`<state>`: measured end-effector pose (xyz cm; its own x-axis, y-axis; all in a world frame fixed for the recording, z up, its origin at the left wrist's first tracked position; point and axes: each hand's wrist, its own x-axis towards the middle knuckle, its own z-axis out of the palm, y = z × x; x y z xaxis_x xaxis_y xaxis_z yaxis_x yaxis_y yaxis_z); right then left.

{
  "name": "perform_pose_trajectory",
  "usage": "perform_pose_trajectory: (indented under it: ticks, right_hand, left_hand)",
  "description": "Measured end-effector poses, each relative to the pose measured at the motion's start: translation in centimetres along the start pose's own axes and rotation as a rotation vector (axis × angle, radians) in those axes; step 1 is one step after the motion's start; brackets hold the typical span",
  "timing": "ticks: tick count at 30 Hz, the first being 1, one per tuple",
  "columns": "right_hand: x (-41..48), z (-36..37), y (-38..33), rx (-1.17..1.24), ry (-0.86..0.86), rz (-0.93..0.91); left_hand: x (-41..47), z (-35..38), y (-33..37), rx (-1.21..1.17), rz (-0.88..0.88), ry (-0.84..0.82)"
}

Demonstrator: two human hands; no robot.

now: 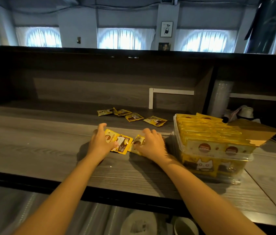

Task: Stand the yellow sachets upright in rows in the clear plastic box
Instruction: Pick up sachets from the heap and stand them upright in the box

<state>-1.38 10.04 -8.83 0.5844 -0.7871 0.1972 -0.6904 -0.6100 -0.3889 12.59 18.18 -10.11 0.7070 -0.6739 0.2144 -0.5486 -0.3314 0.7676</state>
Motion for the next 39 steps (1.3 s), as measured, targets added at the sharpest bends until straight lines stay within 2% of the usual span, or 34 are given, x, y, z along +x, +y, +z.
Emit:
perform_pose_trajectory:
  ticks: [4, 9, 13, 17, 23, 30, 33, 36, 39]
  right_hand:
    - [-0.7, -0.3, -0.9, 0.025, 0.097, -0.042]
    - [-1.2, -0.9, -1.6, 0.084, 0.005, 0.06]
    - [-1.0, -2.4, -2.2, 0.088, -0.044, 0.047]
    - [-0.6, -4.2, -3.1, 0.162, 0.069, -0.021]
    - [-0.7, -8.5, -3.5, 0.277, 0.345, -0.128]
    - [-0.1, -13.4, 0.0, 0.151, 0.58, -0.203]
    - [0.5, -15.1, 2.4, 0.238, 0.689, -0.171]
    - [1.3, -16.7, 5.2, 0.353, 0.721, -0.101]
    - [2.0, -17.6, 8.0, 0.356, 0.736, -0.028]
  left_hand:
    - [-0.4, -0.4, 0.6, -0.11, -0.029, 0.101]
    - [-0.7, -1.3, 0.6, -0.214, -0.092, 0.18]
    - [-1.1, -2.0, 0.9, -0.263, -0.088, 0.218]
    - [-1.7, -2.9, 2.3, -0.265, -0.017, 0.288]
    - [-1.8, -3.9, 6.6, -0.214, 0.11, 0.353]
    - [-1.1, -2.2, 12.4, -0.177, 0.227, 0.29]
    - [-0.9, -0.6, 14.9, -0.152, 0.296, 0.235]
    - [-0.2, 1.4, 17.1, -0.131, 0.39, 0.153]
    - [0.5, 3.5, 18.7, -0.094, 0.467, 0.055]
